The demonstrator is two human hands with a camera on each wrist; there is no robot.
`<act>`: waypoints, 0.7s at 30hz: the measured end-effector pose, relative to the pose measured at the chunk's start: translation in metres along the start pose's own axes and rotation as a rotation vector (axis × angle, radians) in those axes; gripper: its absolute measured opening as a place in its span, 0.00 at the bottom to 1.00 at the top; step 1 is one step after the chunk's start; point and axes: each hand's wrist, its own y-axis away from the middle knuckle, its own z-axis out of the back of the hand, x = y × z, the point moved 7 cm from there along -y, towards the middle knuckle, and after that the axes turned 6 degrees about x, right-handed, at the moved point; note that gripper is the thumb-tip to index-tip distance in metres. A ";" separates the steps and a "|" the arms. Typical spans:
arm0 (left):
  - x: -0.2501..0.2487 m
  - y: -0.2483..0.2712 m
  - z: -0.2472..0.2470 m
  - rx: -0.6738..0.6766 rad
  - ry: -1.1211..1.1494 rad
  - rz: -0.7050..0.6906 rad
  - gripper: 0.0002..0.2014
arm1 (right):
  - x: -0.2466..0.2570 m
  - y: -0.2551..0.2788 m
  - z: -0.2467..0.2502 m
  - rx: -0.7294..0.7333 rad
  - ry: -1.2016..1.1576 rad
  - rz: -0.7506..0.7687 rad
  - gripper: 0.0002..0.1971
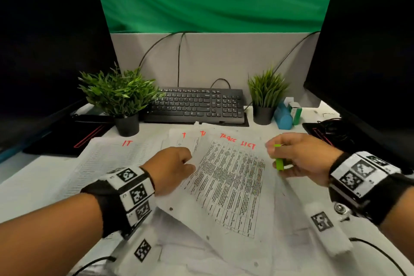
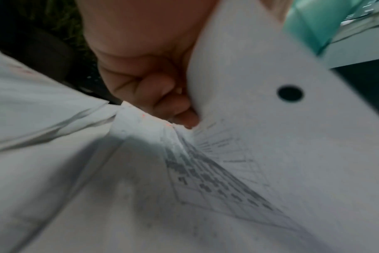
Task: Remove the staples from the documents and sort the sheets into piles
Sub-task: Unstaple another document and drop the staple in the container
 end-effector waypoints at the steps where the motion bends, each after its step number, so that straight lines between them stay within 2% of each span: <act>1: -0.004 0.005 0.001 -0.030 0.029 -0.043 0.17 | 0.001 0.003 0.012 -0.047 -0.249 -0.018 0.03; 3: -0.011 0.017 0.004 -0.084 0.073 -0.116 0.20 | 0.002 0.011 0.029 -0.088 -0.606 -0.053 0.06; 5: -0.016 0.029 0.008 -0.148 0.126 -0.203 0.20 | 0.001 0.015 0.042 -0.133 -0.743 -0.076 0.11; 7: -0.023 0.042 0.015 -0.211 0.136 -0.292 0.18 | -0.002 0.017 0.050 -0.184 -0.682 -0.085 0.11; 10: -0.032 0.061 0.030 -0.316 0.185 -0.377 0.13 | -0.007 0.017 0.053 -0.224 -0.397 -0.054 0.16; 12: -0.041 0.073 0.037 -0.359 0.244 -0.415 0.11 | -0.003 0.014 0.046 -0.139 -0.308 0.001 0.18; 15: -0.049 0.078 0.042 -0.373 0.326 -0.455 0.09 | 0.012 0.008 0.026 0.075 -0.369 0.149 0.25; 18: -0.045 0.067 0.039 -0.321 0.378 -0.410 0.11 | 0.032 0.003 0.023 0.027 -0.505 0.251 0.21; 20: -0.039 0.057 0.040 -0.320 0.385 -0.343 0.13 | 0.047 0.006 0.028 -0.058 -0.418 0.308 0.16; 21: -0.037 0.054 0.044 -0.363 0.366 -0.295 0.11 | 0.055 0.009 0.032 -0.105 -0.322 0.338 0.13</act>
